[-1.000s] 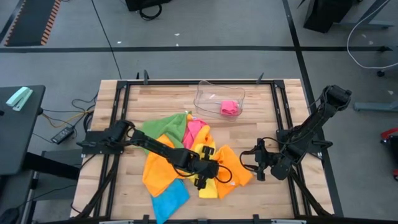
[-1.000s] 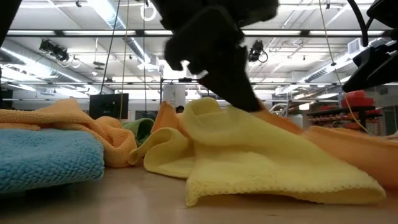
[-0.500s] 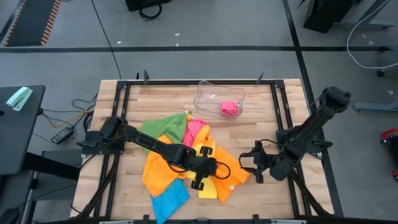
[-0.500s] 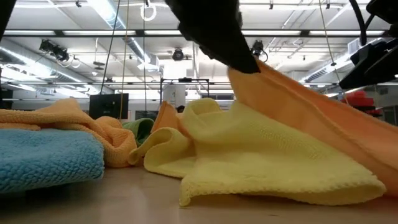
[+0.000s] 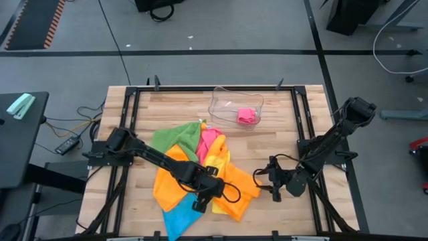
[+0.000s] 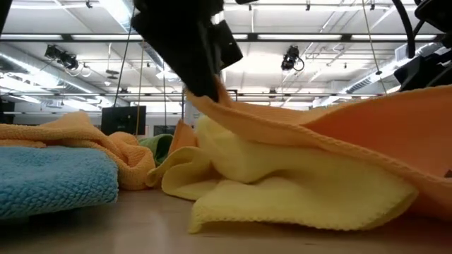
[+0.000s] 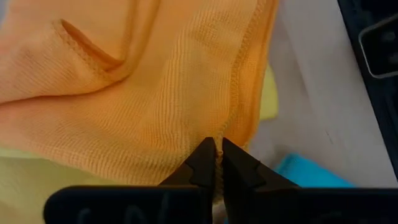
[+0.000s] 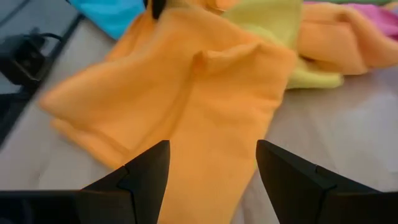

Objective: Fold microfiber towels
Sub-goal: Fold the right orange microfiber cloth

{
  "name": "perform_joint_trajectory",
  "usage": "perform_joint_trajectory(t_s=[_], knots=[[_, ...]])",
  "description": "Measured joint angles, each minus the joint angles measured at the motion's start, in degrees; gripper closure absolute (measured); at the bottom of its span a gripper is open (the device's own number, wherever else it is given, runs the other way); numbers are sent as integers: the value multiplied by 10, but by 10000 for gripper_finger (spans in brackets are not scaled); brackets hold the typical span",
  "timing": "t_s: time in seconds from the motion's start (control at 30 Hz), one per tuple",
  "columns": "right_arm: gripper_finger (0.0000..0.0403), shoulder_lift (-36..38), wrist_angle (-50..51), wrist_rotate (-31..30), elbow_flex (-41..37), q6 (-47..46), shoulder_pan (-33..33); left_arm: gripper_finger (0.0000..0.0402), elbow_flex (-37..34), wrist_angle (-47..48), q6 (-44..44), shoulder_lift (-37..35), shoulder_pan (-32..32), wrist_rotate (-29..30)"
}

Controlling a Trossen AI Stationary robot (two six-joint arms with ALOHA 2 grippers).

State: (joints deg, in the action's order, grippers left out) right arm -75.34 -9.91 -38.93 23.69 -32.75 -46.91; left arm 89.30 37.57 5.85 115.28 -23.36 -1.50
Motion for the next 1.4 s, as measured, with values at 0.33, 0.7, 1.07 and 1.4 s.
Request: perform_joint_trajectory(t_s=[0.33,0.7,1.07,1.4], knots=[[155,-52,-65,9,0,20,12,318,0,1,35,-3,-3,0],[155,-89,-133,15,20,85,40,226,0,-15,58,-54,-11,2],[155,-178,-212,43,36,104,64,241,0,-26,56,-63,-20,6],[155,-215,-82,115,50,37,73,263,0,-37,55,-63,-15,9]])
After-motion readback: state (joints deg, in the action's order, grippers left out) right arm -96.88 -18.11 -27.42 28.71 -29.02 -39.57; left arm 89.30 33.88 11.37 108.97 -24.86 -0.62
